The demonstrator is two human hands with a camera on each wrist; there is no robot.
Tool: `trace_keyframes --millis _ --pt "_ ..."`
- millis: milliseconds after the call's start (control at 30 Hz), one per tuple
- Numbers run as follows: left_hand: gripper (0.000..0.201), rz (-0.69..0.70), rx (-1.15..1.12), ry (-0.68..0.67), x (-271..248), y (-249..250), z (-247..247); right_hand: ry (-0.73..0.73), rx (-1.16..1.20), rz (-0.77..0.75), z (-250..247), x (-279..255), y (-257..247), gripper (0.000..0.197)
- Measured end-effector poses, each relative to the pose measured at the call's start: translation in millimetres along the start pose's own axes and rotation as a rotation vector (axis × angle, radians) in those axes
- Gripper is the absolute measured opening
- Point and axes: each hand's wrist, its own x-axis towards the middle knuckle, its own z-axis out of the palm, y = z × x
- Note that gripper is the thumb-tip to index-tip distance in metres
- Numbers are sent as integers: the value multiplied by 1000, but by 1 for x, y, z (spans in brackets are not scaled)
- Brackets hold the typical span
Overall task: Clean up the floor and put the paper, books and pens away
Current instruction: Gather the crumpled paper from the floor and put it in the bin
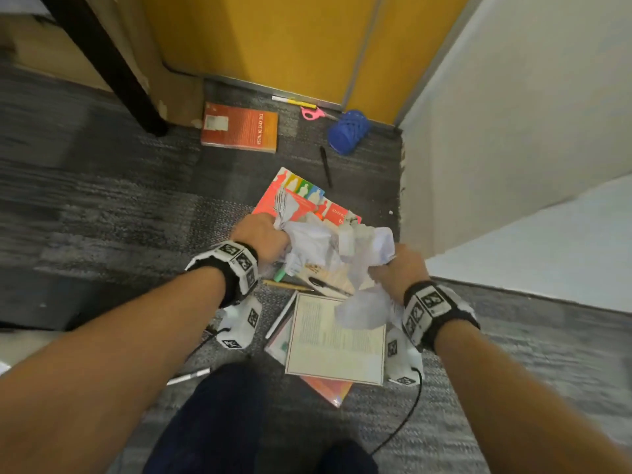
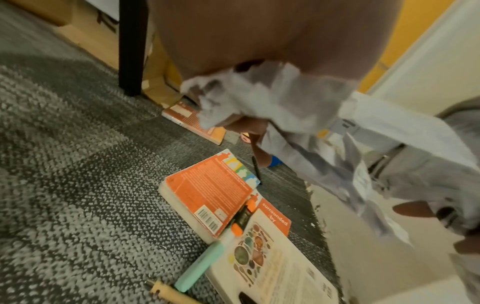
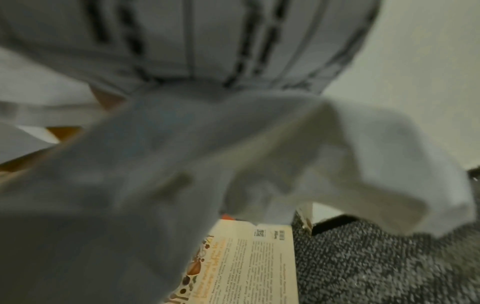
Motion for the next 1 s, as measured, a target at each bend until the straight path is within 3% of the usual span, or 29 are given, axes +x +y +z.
trace_keyframes --millis 200,400,567,667,833,933,1000 --pt "14 74 45 62 -96 8 23 126 -7 -180 2 -76 28 20" --pt "21 135 132 84 -172 -16 12 86 -103 -286 5 -137 11 12" --pt "19 105 173 275 -240 -52 -63 50 -78 -515 8 -195 -71 23" --pt "22 37 180 366 -277 -98 -110 8 -90 -673 32 -231 -132 27" --pt "16 -140 68 486 -322 -195 -167 -92 29 -794 94 -273 -226 21" --pt "20 -237 16 501 -334 -256 -186 -150 42 -836 140 -283 -277 7" --pt "32 -264 53 509 -339 -284 -195 -136 53 -834 166 -282 -306 18"
